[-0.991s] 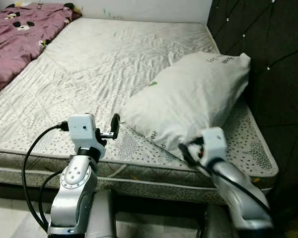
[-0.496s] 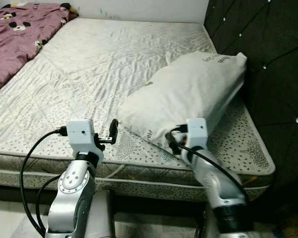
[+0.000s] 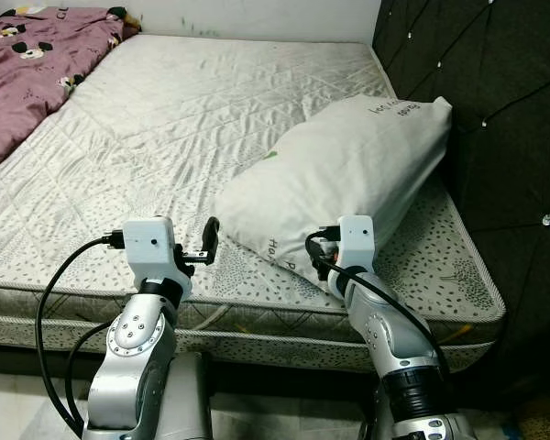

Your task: Clean up the room

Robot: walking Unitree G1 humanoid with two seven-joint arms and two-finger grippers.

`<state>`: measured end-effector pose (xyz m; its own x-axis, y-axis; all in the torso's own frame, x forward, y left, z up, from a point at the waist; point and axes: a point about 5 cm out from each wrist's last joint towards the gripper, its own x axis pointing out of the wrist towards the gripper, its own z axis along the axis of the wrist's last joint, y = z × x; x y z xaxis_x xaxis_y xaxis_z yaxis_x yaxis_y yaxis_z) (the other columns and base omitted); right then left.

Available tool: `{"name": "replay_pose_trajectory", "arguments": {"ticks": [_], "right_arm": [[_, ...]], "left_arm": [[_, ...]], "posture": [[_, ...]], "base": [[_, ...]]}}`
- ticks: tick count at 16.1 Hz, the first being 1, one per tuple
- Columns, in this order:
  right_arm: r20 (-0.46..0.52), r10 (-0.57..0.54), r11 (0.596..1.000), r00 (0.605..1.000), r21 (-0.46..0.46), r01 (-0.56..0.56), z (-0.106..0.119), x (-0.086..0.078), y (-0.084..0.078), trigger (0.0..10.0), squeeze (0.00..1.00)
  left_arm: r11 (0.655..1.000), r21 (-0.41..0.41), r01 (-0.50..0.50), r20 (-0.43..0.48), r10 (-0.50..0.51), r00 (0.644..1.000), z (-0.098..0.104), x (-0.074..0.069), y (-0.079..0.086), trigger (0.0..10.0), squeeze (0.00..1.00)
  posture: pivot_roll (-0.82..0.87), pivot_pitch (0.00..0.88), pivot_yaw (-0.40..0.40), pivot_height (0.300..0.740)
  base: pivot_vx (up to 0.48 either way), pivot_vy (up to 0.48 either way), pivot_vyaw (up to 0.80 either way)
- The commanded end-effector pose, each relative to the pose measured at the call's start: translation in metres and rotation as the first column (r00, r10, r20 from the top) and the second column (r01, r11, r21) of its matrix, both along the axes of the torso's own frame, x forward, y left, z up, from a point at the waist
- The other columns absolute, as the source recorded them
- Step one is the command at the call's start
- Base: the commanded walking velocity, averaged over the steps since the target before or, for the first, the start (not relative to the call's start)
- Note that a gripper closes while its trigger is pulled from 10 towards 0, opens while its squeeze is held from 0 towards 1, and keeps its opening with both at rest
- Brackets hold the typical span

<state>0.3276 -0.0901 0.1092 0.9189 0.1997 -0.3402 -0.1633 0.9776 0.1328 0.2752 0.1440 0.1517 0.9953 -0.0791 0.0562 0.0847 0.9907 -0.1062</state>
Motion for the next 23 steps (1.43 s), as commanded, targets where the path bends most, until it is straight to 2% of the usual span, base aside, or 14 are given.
{"name": "replay_pose_trajectory", "arguments": {"ticks": [1,3,5,7,9,10,14,15,18,19,21,22,23], "right_arm": [[0.006,0.037,0.999,0.999,0.02,-0.037,0.004,0.002,0.011,0.0,0.0],[0.02,0.035,0.999,0.999,0.04,-0.036,0.004,0.005,0.01,0.0,0.0],[0.037,0.029,0.999,0.999,0.026,-0.03,0.004,0.009,0.002,0.0,0.0],[0.068,-0.021,1.0,0.997,0.0,0.021,0.01,0.024,-0.02,0.0,0.0],[0.094,-0.061,0.998,0.994,-0.011,0.062,0.019,0.034,-0.035,0.0,0.0],[0.097,-0.064,0.998,0.993,-0.012,0.065,0.019,0.035,-0.036,0.0,0.0],[0.131,-0.118,0.992,0.984,-0.032,0.123,0.028,0.049,-0.059,0.0,0.0],[0.148,-0.147,0.987,0.978,-0.047,0.155,0.033,0.054,-0.071,0.0,0.0],[0.236,-0.298,0.935,0.925,-0.125,0.333,0.061,0.066,-0.124,0.0,0.0],[0.283,-0.357,0.899,0.89,-0.156,0.41,0.074,0.066,-0.149,0.0,0.0],[0.386,-0.396,0.845,0.833,-0.201,0.495,0.096,0.064,-0.173,0.0,0.0],[0.472,-0.402,0.815,0.784,-0.206,0.542,0.115,0.063,-0.186,0.0,0.0],[0.492,-0.408,0.805,0.769,-0.203,0.557,0.121,0.062,-0.191,0.0,0.0]], "left_arm": [[1.0,0.006,-0.006,0.009,0.006,1.0,0.004,0.0,0.0,10.0,0.0],[1.0,0.011,-0.01,0.005,0.01,1.0,0.003,0.0,0.003,10.0,0.0],[1.0,0.015,-0.012,-0.002,0.012,1.0,0.001,-0.001,0.003,10.0,0.0],[1.0,0.014,-0.008,-0.002,0.008,1.0,0.001,0.0,0.0,10.0,0.0],[1.0,0.012,-0.006,-0.001,0.006,1.0,0.001,0.0,0.0,10.0,0.0],[1.0,0.012,-0.006,-0.001,0.006,1.0,0.001,0.001,0.0,10.0,0.0],[1.0,0.014,-0.008,0.0,0.008,1.0,0.002,0.002,0.0,10.0,0.0],[1.0,0.015,-0.008,0.001,0.008,1.0,0.002,0.002,0.001,10.0,0.0],[1.0,0.018,-0.012,0.01,0.012,1.0,0.004,0.004,0.002,10.0,0.0],[1.0,0.02,-0.015,0.014,0.015,1.0,0.005,0.004,0.003,10.0,0.0],[1.0,0.023,-0.016,0.014,0.016,1.0,0.004,0.004,0.005,10.0,0.0],[0.999,0.027,-0.024,0.01,0.023,1.0,0.003,0.004,0.007,10.0,0.0],[0.999,0.027,-0.025,0.009,0.025,1.0,0.003,0.004,0.007,10.0,0.0]], "posture": [[0.03,0.064,-0.007,0.521],[0.04,0.066,-0.006,0.521],[0.04,0.065,-0.006,0.521],[0.03,0.065,-0.007,0.521],[0.03,0.064,-0.008,0.521],[0.03,0.064,-0.008,0.521],[0.03,0.063,-0.006,0.521],[0.03,0.061,-0.005,0.521],[0.03,0.055,-0.004,0.521],[0.04,0.053,-0.004,0.521],[0.03,0.051,-0.002,0.521],[0.03,0.051,0.002,0.521],[0.02,0.051,0.004,0.521]], "base": [[0.0,0.0,0.0],[0.0,0.0,0.0],[0.0,0.0,0.0],[0.0,0.0,0.0],[0.0,0.0,0.0],[0.0,0.0,0.0],[0.0,0.0,0.0],[0.0,0.0,0.0],[0.0,0.0,0.0],[0.0,0.0,0.0],[0.0,0.0,0.0],[0.0,0.0,0.0],[0.0,0.0,0.0]]}}
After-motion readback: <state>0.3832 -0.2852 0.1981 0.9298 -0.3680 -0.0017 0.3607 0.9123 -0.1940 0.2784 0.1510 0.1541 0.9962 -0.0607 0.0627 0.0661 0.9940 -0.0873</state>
